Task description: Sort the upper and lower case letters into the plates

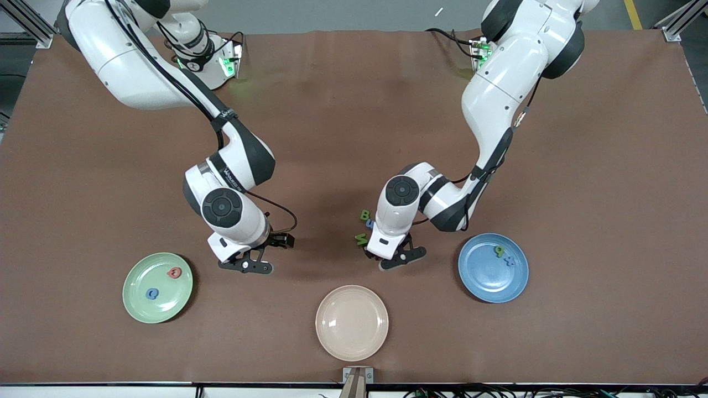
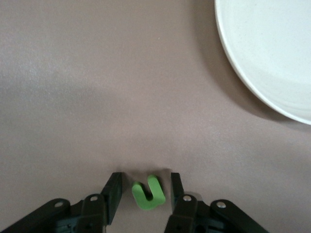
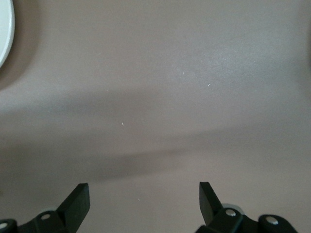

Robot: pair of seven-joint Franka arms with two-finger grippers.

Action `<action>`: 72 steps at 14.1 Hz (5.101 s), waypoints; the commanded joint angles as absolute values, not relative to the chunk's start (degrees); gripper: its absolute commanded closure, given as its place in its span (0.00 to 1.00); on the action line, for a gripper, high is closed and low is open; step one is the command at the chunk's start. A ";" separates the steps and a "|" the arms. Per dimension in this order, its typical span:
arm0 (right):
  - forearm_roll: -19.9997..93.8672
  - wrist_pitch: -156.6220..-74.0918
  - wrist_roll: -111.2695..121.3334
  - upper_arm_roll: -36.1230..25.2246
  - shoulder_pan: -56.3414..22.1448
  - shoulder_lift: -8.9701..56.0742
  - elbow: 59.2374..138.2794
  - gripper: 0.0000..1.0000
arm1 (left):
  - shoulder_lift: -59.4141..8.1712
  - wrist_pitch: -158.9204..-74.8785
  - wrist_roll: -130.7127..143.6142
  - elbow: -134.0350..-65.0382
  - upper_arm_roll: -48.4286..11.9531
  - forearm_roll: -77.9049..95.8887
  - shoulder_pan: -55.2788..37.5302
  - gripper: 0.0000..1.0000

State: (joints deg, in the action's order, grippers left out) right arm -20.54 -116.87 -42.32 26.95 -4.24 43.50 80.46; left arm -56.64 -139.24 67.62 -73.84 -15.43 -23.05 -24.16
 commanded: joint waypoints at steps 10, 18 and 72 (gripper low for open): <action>-19.60 -122.78 -63.08 27.33 -7.47 43.77 81.91 0.01 | -53.89 -133.52 66.97 -72.60 -14.85 -23.12 -23.56 1.00; -20.48 -128.05 -78.04 23.56 -16.52 47.28 78.76 0.01 | -46.14 -113.12 52.13 -74.00 -15.38 -23.47 -12.67 1.00; -20.04 -111.56 -58.49 35.66 -0.65 55.81 65.04 0.97 | -48.95 -120.41 80.68 -75.41 -25.22 -15.83 -14.94 0.12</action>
